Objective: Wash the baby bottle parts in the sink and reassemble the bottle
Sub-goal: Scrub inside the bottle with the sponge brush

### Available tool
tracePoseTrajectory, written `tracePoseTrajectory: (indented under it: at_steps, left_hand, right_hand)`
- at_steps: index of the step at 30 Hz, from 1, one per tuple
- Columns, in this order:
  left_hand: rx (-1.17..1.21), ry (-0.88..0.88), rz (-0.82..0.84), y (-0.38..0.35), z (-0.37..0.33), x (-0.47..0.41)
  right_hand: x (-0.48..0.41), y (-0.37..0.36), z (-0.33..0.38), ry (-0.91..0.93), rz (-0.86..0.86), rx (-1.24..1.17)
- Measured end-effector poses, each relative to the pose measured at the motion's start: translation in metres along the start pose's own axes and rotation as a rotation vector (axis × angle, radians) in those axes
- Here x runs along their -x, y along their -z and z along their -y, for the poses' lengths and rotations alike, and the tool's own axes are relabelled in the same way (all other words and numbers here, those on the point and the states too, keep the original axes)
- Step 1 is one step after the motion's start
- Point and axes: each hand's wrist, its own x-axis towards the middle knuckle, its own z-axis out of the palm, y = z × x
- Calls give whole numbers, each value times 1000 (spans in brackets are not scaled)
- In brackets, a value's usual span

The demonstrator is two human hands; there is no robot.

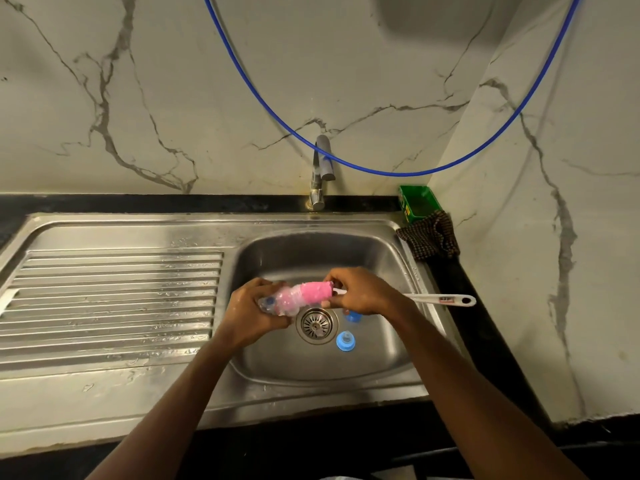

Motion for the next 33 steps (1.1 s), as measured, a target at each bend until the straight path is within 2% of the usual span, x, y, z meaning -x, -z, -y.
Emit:
tracePoseTrajectory:
  at_steps: [5, 7, 9, 13, 17, 19, 21, 23, 24, 26, 27, 28, 30, 31, 33]
  left_hand:
    - [-52, -96, 104, -6, -7, -1]
    - [-19, -61, 98, -9, -1, 2]
    - [13, -11, 82, -7, 8, 5]
    - [-2, 82, 32, 1, 17, 8]
    - [83, 108, 57, -9, 9, 5]
    - [131, 144, 30, -12, 8, 5]
    - [168, 191, -24, -12, 12, 7]
    - [183, 224, -68, -10, 14, 8]
    - [194, 230, -71, -9, 13, 8]
    - [215, 219, -41, -11, 9, 4]
    - [226, 209, -15, -13, 7, 2]
    - [233, 197, 13, -15, 3, 0]
    - [232, 177, 50, -18, 1, -2]
    - [235, 176, 57, -18, 3, -3]
    - [240, 171, 52, -14, 5, -5]
  right_hand:
    - [-8, -13, 19, -1, 30, 261]
    - [-9, -13, 23, 5, -3, 259]
    - [-5, -5, 19, -24, -50, 271]
    - [8, 14, 0, -81, -173, 448]
    - [4, -6, 17, -8, -349, 553]
    - [3, -14, 18, 56, -483, 534]
    - [9, -16, 12, 109, -796, 434]
    - [20, -21, 6, 44, -1052, 217]
    - [22, -24, 6, -37, -1049, -7]
    - [14, -28, 12, -209, -799, -476]
    - [7, -32, 15, -225, -662, -626]
    - [0, -36, 18, -183, -581, -683]
    - [-9, -32, 24, -70, -507, -605]
    - [-11, -25, 23, -46, -493, -564]
    - [-13, -9, 20, -58, -549, -654]
